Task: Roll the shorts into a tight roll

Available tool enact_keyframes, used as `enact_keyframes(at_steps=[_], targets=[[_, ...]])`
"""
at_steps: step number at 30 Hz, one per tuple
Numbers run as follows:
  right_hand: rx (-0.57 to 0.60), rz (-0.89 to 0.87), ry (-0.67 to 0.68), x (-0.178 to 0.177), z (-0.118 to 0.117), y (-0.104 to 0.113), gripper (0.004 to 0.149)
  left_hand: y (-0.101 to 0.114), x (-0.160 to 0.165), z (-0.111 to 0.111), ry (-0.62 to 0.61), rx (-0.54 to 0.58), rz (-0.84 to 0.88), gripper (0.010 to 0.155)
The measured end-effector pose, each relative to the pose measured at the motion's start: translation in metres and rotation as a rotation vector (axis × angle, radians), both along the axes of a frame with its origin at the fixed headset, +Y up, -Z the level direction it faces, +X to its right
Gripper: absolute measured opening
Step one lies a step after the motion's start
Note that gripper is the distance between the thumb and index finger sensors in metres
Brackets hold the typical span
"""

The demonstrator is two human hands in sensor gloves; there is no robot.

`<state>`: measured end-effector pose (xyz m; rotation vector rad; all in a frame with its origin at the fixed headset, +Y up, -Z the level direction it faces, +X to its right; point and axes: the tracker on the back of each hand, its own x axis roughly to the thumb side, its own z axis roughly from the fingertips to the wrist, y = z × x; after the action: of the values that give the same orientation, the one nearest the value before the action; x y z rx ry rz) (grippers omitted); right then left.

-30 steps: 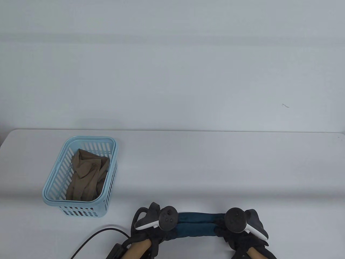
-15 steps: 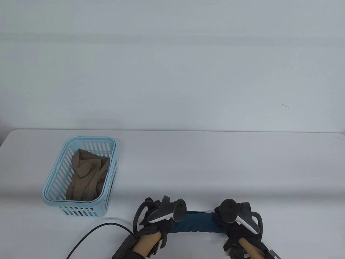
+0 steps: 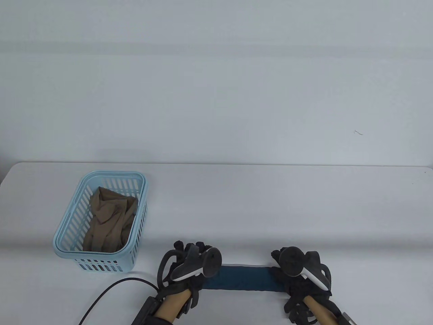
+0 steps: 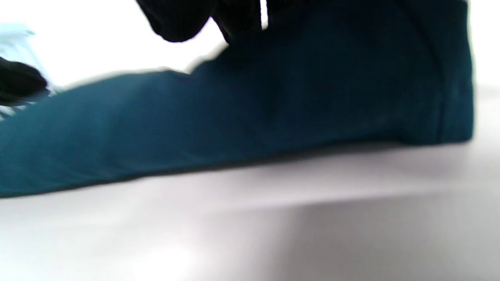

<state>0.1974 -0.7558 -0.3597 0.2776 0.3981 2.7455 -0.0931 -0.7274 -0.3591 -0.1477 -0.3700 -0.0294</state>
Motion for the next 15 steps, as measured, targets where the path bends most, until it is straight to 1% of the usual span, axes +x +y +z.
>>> enact_keyframes(at_steps=[2, 3, 5, 6, 8, 11, 13, 15], targets=[[-0.107, -0.091, 0.107, -0.002, 0.004, 0.005, 0.062, 0.011, -0.013, 0.010, -0.015, -0.002, 0.023, 0.063], [-0.132, -0.123, 0.139, -0.005, 0.007, 0.008, 0.062, 0.017, -0.020, 0.017, -0.015, -0.019, 0.045, 0.063], [-0.107, -0.090, 0.177, -0.011, 0.012, 0.010, 0.062, 0.024, -0.030, 0.025, -0.026, -0.027, 0.090, 0.064], [-0.089, -0.041, 0.217, -0.017, 0.018, 0.009, 0.062, 0.028, -0.037, 0.032, -0.012, -0.010, 0.133, 0.064], [-0.081, 0.014, 0.273, -0.026, 0.025, 0.005, 0.062, 0.031, -0.045, 0.039, -0.023, 0.012, 0.198, 0.065], [-0.039, 0.109, 0.315, -0.037, 0.034, -0.001, 0.061, 0.032, -0.052, 0.042, -0.020, 0.018, 0.253, 0.065], [-0.008, 0.186, 0.340, -0.042, 0.038, -0.005, 0.061, 0.033, -0.055, 0.043, -0.019, 0.024, 0.258, 0.066], [0.019, 0.227, 0.348, -0.044, 0.040, -0.011, 0.061, 0.033, -0.056, 0.043, -0.024, 0.028, 0.255, 0.065]])
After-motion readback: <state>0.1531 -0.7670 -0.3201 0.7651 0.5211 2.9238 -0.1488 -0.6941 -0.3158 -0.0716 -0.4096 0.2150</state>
